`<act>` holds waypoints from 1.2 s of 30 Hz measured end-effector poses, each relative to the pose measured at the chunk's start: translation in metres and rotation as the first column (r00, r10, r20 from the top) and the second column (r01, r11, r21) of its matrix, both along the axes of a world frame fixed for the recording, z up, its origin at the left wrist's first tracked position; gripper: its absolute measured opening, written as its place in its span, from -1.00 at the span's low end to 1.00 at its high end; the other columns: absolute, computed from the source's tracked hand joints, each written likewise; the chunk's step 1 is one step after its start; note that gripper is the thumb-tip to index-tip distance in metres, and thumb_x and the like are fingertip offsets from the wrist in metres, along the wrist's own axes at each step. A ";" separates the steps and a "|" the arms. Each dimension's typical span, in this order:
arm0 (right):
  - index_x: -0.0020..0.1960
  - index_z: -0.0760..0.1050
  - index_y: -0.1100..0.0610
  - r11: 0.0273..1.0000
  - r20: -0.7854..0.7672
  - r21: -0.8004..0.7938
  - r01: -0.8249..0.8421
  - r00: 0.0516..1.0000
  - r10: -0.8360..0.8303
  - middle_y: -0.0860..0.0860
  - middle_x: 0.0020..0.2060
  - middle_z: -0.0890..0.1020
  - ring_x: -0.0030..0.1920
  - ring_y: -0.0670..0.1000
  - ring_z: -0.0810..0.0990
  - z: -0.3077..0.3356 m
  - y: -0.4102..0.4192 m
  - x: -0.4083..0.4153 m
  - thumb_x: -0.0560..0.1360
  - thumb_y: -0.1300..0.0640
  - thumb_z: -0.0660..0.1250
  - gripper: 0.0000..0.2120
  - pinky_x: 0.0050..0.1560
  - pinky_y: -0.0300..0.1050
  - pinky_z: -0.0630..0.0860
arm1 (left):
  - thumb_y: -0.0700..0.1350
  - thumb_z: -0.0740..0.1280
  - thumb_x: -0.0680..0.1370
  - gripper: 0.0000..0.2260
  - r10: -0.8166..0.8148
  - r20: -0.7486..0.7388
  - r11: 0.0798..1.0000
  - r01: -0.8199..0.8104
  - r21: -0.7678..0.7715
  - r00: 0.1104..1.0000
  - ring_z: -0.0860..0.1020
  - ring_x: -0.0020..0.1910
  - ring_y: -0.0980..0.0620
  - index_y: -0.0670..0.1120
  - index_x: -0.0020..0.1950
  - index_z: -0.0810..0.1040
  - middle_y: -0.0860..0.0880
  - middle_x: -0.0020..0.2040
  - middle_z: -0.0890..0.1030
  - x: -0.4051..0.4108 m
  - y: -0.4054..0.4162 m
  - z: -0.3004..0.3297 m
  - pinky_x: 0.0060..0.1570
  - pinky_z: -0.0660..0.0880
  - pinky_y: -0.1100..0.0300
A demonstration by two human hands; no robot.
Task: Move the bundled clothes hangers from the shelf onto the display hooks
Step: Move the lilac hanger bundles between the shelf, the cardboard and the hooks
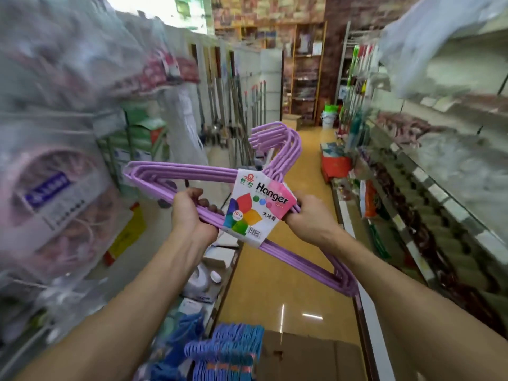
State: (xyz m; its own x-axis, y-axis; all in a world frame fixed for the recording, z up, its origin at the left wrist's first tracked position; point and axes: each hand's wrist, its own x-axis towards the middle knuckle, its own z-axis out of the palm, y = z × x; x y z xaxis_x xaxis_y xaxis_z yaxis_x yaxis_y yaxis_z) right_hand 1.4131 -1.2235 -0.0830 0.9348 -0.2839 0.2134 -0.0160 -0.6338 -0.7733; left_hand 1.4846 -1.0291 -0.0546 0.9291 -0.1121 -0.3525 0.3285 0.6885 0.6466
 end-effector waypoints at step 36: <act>-0.08 0.48 -0.02 0.411 0.209 -0.158 -0.898 0.376 0.903 -0.13 -0.22 0.62 -0.18 -0.04 0.58 0.125 0.340 -0.112 0.50 0.26 0.33 -0.83 -0.23 -0.18 0.47 | -0.25 0.24 0.50 -0.80 0.920 0.177 0.380 -0.906 -0.187 0.350 0.32 -0.43 0.06 -0.07 -0.30 0.32 0.01 -0.41 0.33 -0.326 0.290 0.106 -0.33 0.34 0.21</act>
State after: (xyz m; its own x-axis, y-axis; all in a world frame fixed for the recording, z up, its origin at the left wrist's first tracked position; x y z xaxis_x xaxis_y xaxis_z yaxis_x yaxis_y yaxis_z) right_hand 1.3007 -0.8838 0.0423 0.5576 0.6998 0.4465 0.7399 -0.1752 -0.6495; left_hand 1.1585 -0.7390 0.0510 0.5108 0.8456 -0.1552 -0.6637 0.5025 0.5541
